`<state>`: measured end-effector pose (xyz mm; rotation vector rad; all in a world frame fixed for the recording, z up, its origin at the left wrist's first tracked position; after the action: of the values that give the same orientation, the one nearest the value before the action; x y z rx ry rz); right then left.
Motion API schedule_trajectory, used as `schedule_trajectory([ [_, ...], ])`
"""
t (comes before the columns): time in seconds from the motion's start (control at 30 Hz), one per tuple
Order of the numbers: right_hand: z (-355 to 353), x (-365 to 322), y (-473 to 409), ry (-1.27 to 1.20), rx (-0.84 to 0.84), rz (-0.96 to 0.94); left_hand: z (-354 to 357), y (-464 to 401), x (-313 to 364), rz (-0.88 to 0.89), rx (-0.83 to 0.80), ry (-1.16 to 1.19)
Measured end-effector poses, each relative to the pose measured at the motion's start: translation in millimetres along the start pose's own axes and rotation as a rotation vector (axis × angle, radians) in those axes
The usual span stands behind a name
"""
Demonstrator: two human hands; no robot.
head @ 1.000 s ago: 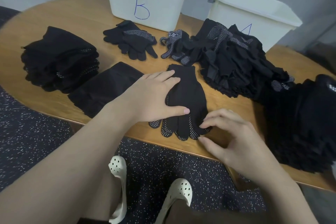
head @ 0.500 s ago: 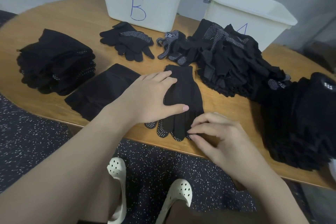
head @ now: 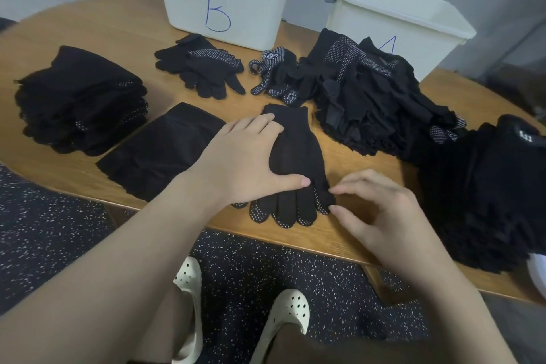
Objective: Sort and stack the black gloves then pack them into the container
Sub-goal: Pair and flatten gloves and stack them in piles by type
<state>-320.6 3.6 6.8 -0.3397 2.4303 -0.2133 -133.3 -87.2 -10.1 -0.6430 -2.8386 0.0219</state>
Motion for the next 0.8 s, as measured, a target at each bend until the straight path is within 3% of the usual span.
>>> schedule_trajectory([
  [0.23,8.8,-6.1,-2.1,0.003,-0.080,-0.017,-0.2,0.7,0.8,-0.003,-0.009,0.006],
  [0.8,8.8,-10.3,-2.3,-0.002,-0.066,-0.025,1.0,0.3,-0.5,0.002,-0.010,0.008],
])
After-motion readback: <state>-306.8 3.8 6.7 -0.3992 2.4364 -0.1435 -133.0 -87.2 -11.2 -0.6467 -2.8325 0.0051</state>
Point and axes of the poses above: each hand's wrist, its own y-axis away from the middle knuckle, its own z-axis out of the palm, x = y × z, the point moved 8 cm from there along -y, towards the middle knuckle, and after that the axes turned 6 degrees about -y, right-handed, at the moved point
